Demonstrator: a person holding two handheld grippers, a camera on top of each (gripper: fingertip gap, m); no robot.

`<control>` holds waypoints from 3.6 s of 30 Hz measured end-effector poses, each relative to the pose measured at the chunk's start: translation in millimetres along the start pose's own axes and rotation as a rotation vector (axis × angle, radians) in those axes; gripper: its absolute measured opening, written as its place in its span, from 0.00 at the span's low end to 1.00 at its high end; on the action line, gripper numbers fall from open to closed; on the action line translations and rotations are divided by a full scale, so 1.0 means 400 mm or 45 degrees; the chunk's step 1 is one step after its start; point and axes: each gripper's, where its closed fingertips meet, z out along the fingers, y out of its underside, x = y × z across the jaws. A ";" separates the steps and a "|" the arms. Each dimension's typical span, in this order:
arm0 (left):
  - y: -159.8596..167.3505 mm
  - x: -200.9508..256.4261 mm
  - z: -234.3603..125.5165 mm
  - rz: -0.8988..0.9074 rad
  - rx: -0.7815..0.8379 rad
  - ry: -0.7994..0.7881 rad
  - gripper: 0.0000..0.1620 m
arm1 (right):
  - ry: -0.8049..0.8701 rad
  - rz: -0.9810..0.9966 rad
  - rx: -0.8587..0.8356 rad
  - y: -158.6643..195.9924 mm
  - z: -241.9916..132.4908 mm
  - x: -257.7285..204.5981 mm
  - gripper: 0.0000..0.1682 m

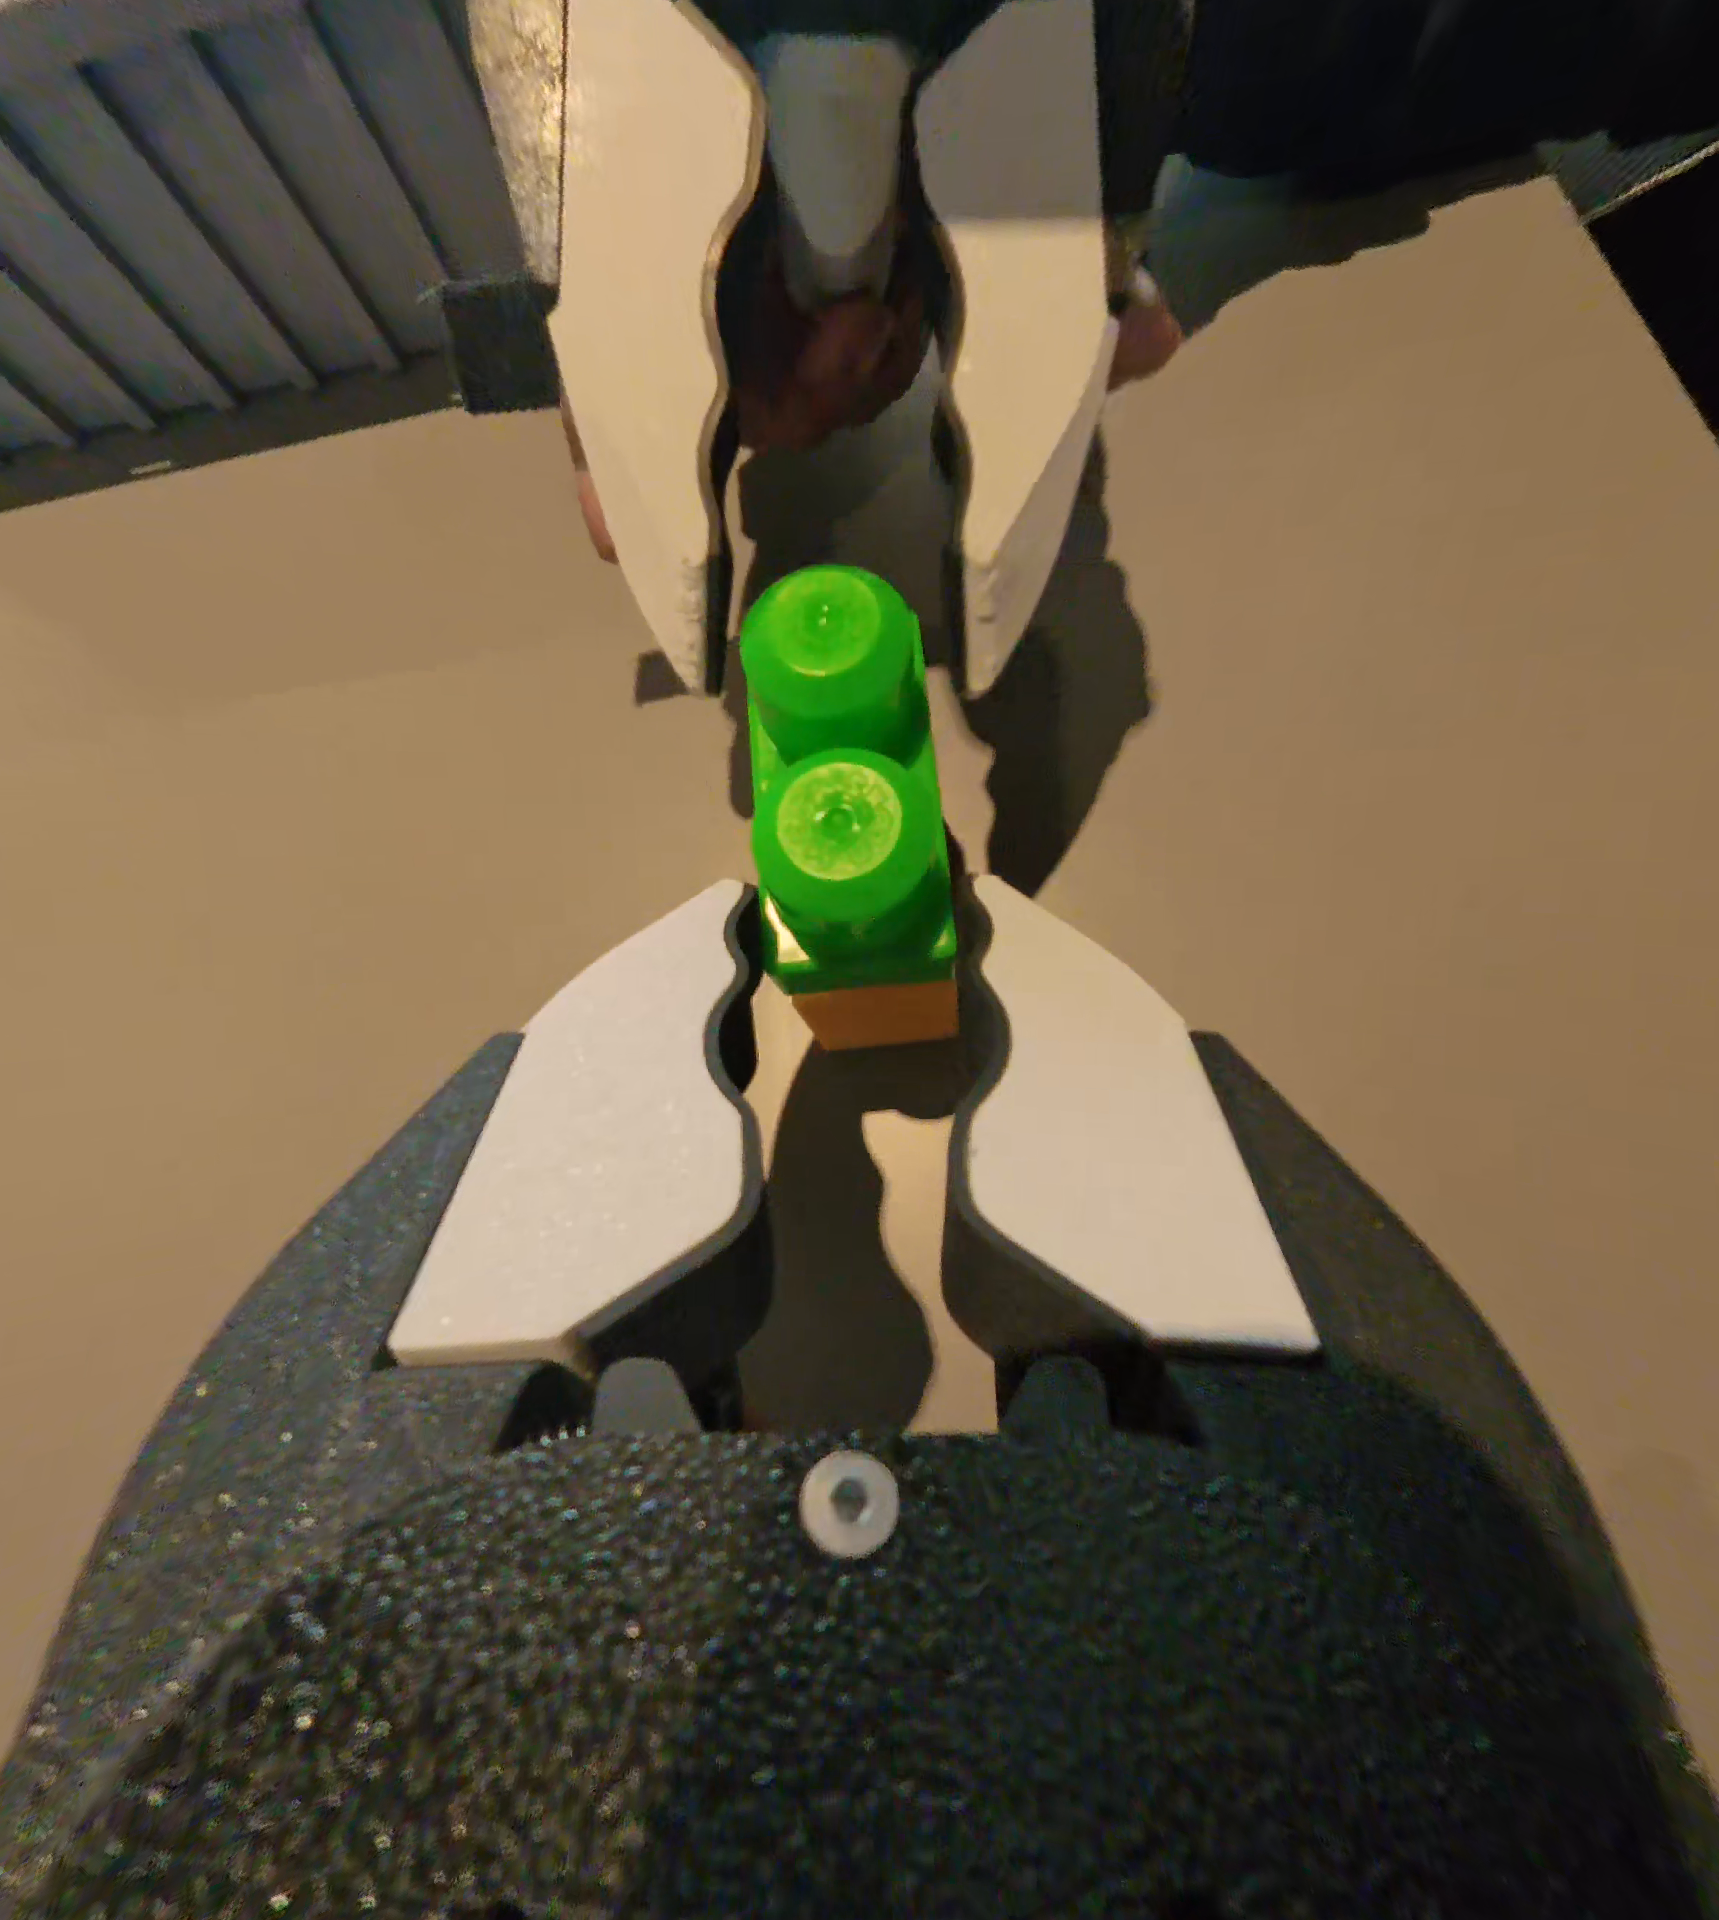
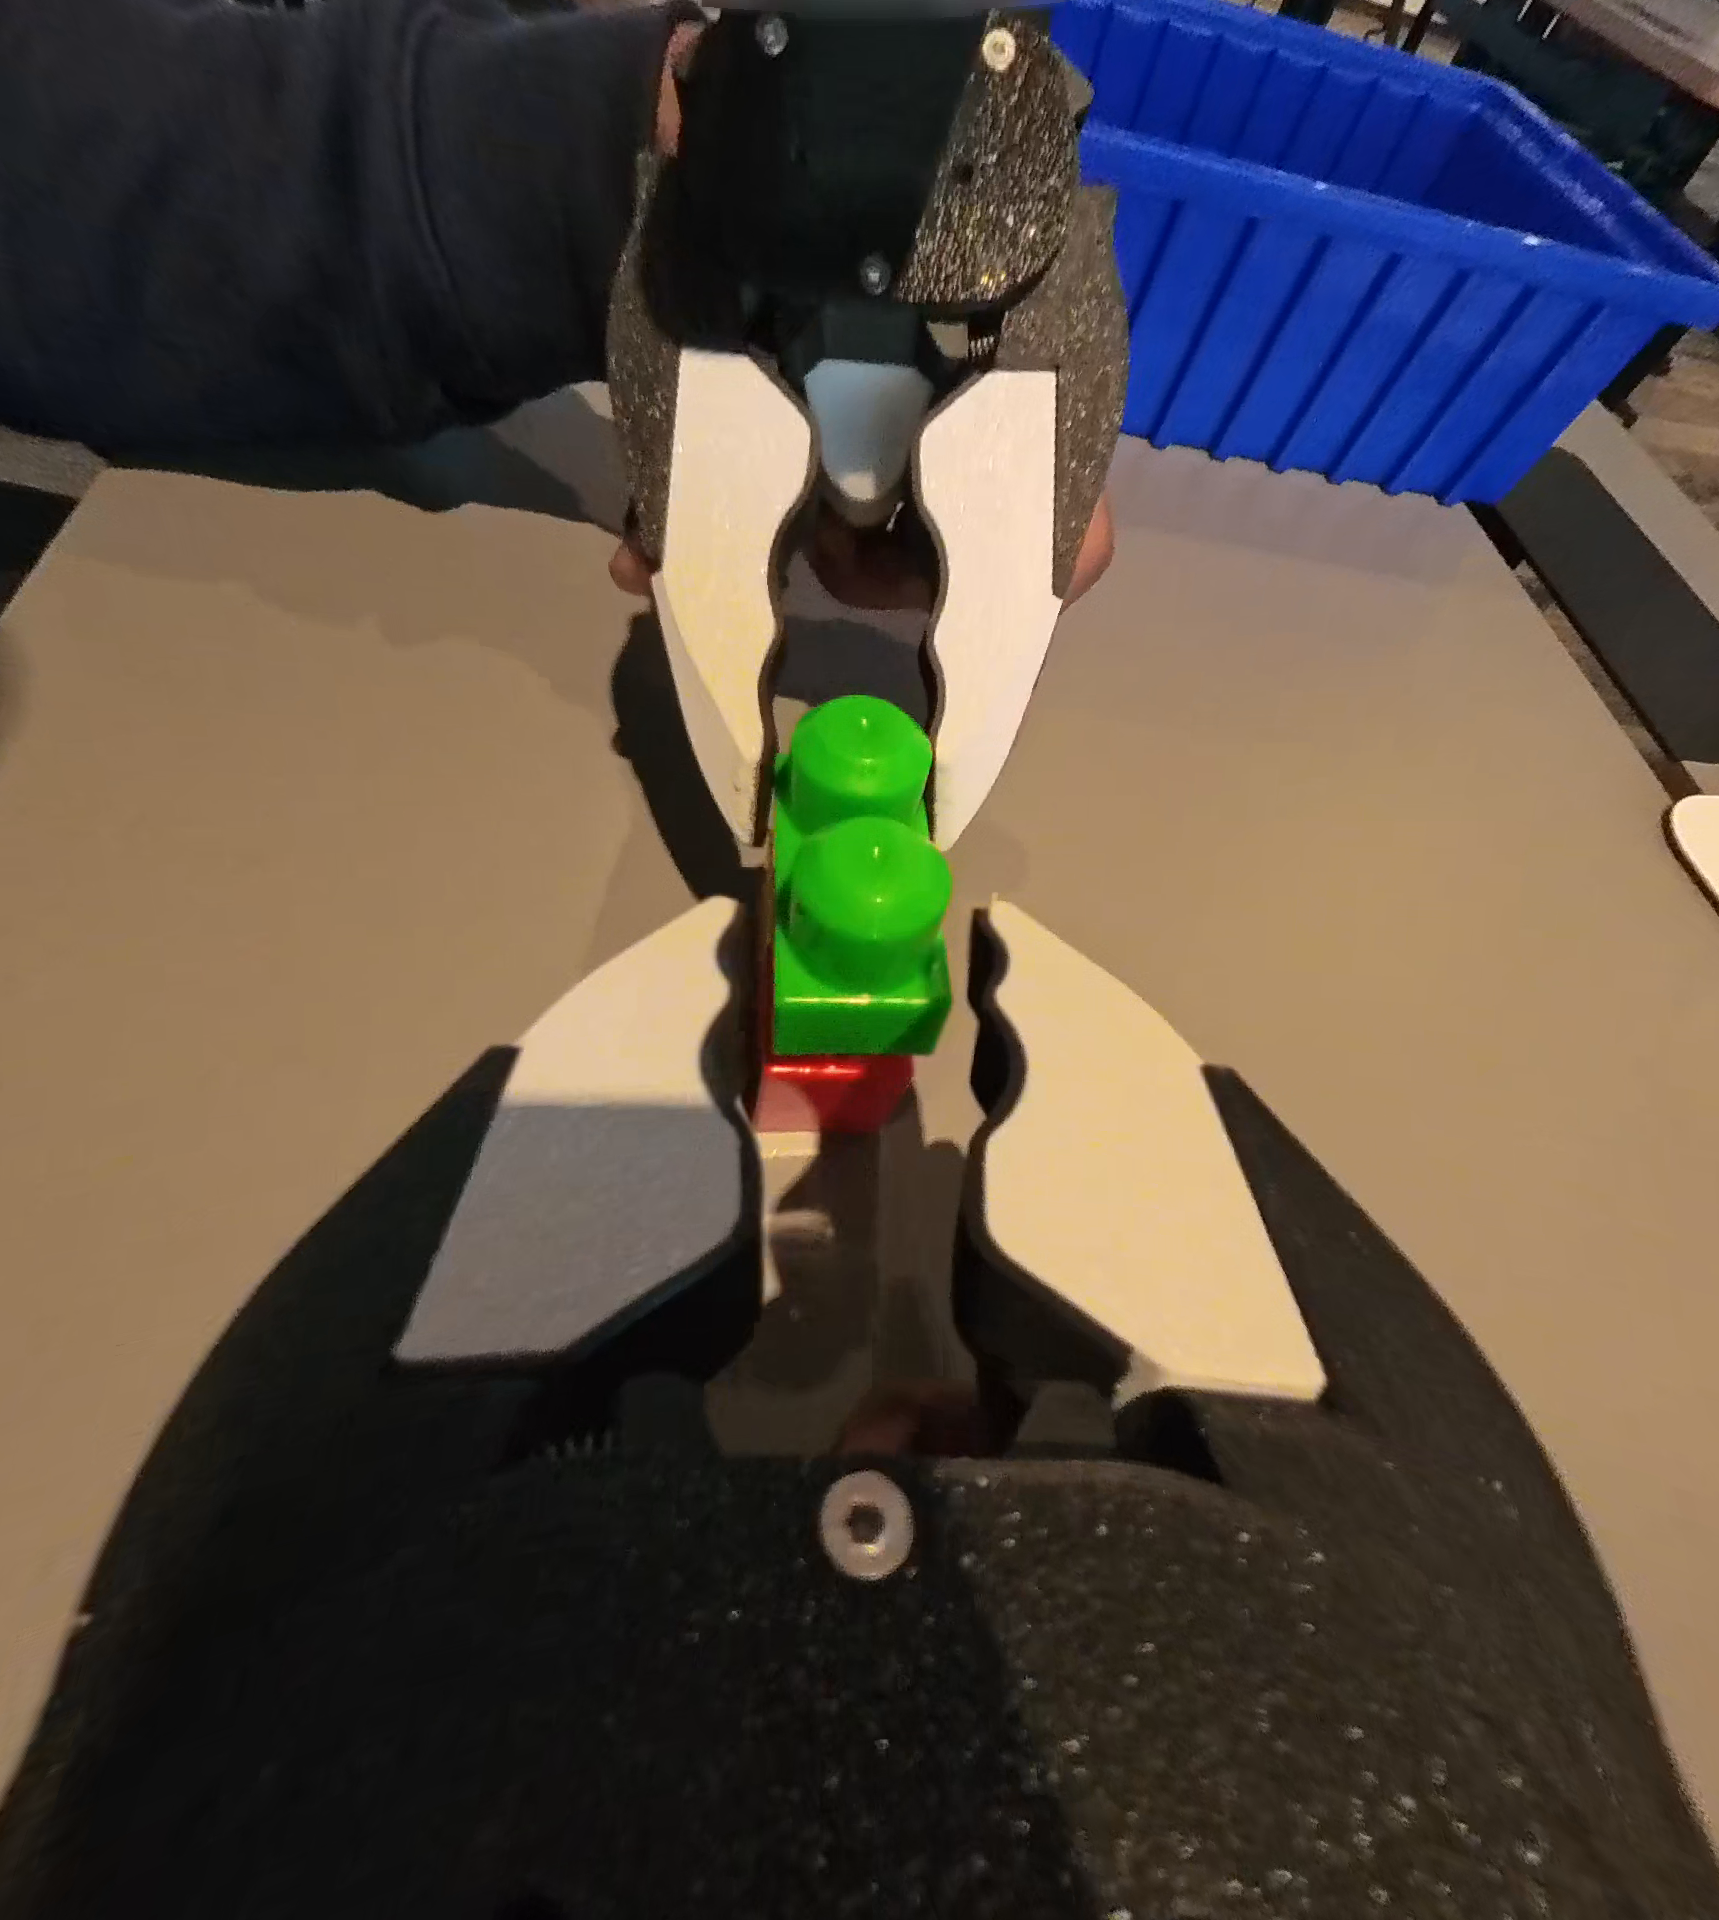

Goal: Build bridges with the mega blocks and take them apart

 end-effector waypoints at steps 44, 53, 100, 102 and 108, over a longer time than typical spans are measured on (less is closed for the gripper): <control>0.011 -0.006 -0.001 0.063 0.060 -0.217 0.22 | -0.092 0.322 0.077 0.031 0.005 0.004 0.18; -0.024 -0.009 -0.024 -0.036 0.274 -0.168 0.16 | -0.101 0.336 0.074 0.031 0.005 0.004 0.18; 0.074 -0.005 0.068 -0.064 -0.109 -0.185 0.24 | -0.045 0.291 -0.383 0.164 0.037 -0.011 0.21; 0.074 -0.004 0.069 -0.076 -0.111 -0.186 0.23 | -0.045 0.296 -0.385 0.164 0.036 -0.011 0.21; 0.072 -0.011 0.073 -0.107 -0.122 -0.211 0.23 | -0.011 0.325 -0.392 0.166 0.036 -0.002 0.21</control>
